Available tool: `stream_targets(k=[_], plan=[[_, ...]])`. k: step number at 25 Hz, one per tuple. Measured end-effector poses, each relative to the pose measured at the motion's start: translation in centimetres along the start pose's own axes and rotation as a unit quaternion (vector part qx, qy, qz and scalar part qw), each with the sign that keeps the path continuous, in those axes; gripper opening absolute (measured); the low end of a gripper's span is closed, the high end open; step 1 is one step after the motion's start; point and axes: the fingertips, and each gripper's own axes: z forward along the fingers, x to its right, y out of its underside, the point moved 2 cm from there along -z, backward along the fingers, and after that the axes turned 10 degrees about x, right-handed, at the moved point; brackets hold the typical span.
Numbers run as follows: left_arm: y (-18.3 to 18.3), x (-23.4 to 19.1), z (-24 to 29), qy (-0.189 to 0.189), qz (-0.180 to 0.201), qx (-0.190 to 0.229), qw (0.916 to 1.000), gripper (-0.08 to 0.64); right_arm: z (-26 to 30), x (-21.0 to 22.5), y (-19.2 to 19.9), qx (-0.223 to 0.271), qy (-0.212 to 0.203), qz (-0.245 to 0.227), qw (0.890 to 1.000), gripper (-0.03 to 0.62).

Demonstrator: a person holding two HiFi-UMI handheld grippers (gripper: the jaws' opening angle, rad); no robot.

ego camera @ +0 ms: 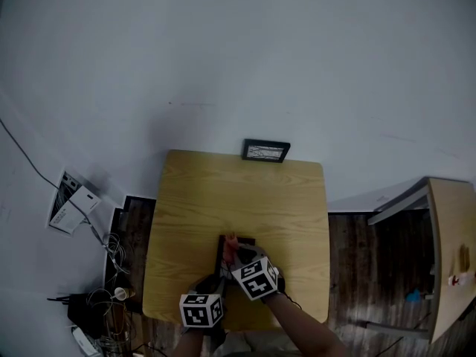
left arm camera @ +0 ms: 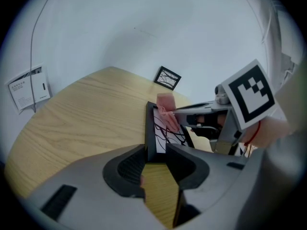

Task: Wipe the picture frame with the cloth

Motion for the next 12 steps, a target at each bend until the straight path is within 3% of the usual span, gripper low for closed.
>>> stream_targets(k=[12], plan=[[0.1,0.0,0.0,-0.005,-0.001,0.003,1.0000,0.126,-1.4,2.4,1.3,-0.006,0.031,0.019,0.999,0.017]])
